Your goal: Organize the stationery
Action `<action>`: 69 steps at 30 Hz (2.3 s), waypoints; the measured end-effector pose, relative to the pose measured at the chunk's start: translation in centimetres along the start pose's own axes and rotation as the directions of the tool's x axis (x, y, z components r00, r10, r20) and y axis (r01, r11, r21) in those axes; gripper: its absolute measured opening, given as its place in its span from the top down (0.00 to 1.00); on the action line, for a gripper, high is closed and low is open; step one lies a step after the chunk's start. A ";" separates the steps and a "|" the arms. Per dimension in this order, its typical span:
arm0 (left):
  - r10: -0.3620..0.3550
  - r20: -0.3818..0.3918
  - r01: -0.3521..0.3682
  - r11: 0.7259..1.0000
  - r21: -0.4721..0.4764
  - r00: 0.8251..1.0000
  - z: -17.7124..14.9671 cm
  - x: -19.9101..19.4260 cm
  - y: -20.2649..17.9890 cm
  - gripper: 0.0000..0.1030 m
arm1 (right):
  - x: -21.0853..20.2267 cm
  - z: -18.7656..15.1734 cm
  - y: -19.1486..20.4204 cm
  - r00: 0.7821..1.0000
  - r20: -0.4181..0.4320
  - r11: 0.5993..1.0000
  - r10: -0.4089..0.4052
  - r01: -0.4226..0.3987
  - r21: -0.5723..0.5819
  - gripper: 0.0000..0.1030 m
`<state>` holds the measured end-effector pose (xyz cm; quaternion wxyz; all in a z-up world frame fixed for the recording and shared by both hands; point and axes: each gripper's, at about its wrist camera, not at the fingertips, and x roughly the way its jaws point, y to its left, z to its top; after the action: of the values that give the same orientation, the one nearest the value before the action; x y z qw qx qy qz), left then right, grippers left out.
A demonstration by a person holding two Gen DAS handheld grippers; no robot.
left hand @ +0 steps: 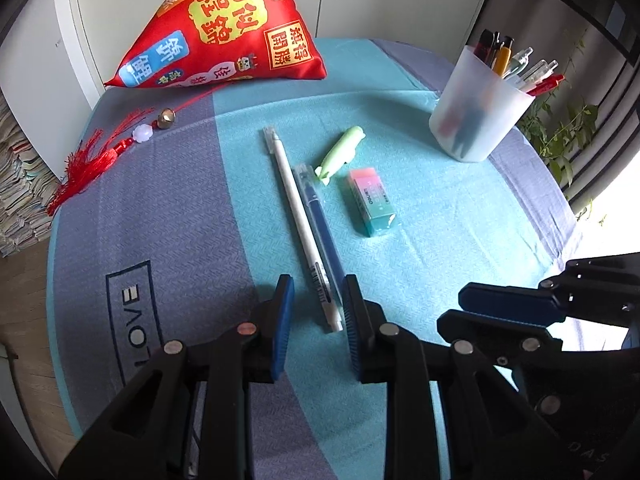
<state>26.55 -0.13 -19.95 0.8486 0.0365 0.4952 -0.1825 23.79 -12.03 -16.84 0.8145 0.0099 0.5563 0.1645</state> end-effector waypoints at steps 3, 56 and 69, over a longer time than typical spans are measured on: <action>0.015 -0.002 -0.016 1.000 -0.018 1.000 0.1 0.0 0.8 0.76 | 0.3 0.2 0.0 1.000 -0.008 1.000 -0.004 0.004 0.000 0.86; -0.050 -0.063 0.047 0.998 -0.043 0.997 -3.0 -2.2 0.8 0.95 | -1.0 -4.3 -2.3 0.996 -0.071 0.996 -0.047 0.041 -0.080 0.92; -0.036 -0.158 0.051 0.994 0.094 0.987 -9.3 -5.0 -2.2 0.93 | -2.0 -8.3 -3.8 0.988 -0.150 0.992 -0.025 0.005 -0.130 0.92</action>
<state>15.90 1.46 -20.16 0.8002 0.0813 0.5513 -0.2217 16.57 -17.59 -18.97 0.7702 -0.0595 0.6047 0.1941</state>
